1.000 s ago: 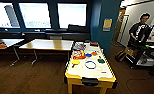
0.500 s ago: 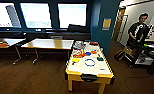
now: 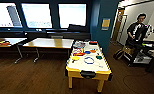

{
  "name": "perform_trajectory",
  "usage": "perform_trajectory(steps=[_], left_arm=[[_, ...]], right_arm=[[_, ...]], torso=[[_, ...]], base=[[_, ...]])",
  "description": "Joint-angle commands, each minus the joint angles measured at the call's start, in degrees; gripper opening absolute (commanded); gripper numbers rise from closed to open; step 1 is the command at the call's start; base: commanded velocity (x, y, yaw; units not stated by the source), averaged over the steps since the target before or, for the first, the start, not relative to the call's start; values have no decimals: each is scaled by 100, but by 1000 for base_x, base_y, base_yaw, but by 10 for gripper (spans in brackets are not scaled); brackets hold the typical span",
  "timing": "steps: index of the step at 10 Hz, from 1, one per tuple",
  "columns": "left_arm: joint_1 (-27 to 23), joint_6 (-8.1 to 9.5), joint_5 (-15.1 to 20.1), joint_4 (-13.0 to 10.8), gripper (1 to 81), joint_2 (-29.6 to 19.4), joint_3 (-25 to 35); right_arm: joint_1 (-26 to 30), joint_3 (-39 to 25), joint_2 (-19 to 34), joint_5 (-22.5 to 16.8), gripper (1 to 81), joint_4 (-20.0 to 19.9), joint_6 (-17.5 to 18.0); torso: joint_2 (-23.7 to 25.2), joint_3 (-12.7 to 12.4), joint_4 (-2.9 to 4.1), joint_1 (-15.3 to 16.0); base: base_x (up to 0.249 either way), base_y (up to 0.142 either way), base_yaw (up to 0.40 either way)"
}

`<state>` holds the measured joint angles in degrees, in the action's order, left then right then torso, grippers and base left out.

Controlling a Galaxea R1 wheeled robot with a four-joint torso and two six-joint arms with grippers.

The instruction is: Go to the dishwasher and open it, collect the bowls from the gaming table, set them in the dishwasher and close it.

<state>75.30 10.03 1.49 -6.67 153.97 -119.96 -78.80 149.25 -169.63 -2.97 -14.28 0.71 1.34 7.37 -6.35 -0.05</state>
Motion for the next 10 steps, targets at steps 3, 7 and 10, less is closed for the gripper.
perform_trajectory(steps=[3, 7, 10], left_arm=[[-336, -45, 256, -80, 10, 12, -10], [-318, -45, 256, -89, 10, 64, -107], [-318, -45, 256, -115, 10, 82, -107]], right_arm=[[298, 41, -47, -353, 10, 153, -36], [290, 297, -161, -362, 10, 206, -44], [264, 297, -152, -362, 10, 311, -44]], torso=[[0, 0, 0, 5], [0, -2, 0, 5], [7, -5, 0, 5]], base=[[-140, 0, 0], [-129, 0, 0], [0, 0, 0]])
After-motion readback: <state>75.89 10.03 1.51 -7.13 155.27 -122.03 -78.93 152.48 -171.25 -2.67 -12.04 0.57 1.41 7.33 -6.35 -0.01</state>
